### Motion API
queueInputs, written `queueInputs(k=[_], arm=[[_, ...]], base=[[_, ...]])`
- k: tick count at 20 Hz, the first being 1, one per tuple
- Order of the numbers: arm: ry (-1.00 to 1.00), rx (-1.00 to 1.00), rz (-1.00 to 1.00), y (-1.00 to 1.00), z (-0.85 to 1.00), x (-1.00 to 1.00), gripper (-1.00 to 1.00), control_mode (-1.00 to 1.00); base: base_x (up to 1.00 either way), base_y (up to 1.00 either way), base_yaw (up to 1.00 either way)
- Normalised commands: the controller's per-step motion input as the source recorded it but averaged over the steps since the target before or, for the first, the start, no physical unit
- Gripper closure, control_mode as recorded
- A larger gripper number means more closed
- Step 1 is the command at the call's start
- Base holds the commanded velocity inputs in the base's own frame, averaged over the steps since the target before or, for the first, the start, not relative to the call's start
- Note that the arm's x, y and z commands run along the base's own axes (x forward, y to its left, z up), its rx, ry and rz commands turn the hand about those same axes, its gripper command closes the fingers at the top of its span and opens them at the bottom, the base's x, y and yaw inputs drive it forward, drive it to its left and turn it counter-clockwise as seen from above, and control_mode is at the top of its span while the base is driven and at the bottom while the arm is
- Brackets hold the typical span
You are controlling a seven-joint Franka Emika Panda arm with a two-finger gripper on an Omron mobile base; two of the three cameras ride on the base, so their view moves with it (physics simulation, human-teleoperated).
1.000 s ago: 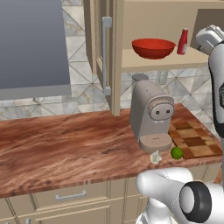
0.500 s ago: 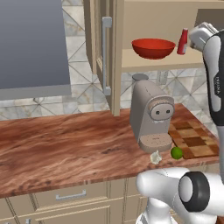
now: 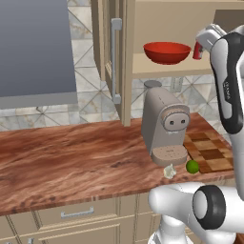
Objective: Open the cabinet. Place the bowl and condiment on the counter. Then place the lime and garlic on the cutting board.
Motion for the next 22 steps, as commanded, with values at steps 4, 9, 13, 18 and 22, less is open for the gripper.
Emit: queueInputs(k=[4,9,13,18,22], arm=[[-0.02,0.00,0.00,0.17,-0.11,0.27,-1.00,-1.00],[-0.02,0.00,0.00,0.02,-0.03,0.31,-1.00,-1.00],[0.00,0.00,0.00,0.00,-0.02,0.32,-1.00,-1.00],[0.00,0.00,0.00,-0.01,0.00,0.14,-1.00,-1.00],[0.00,0.00,0.00,-0.04,0.00,0.05,-1.00,-1.00]], base=[[0.00,0.00,0.00],[0.00,0.00,0.00],[0.00,0.00,0.00],[0.00,0.00,0.00],[0.00,0.00,0.00]])
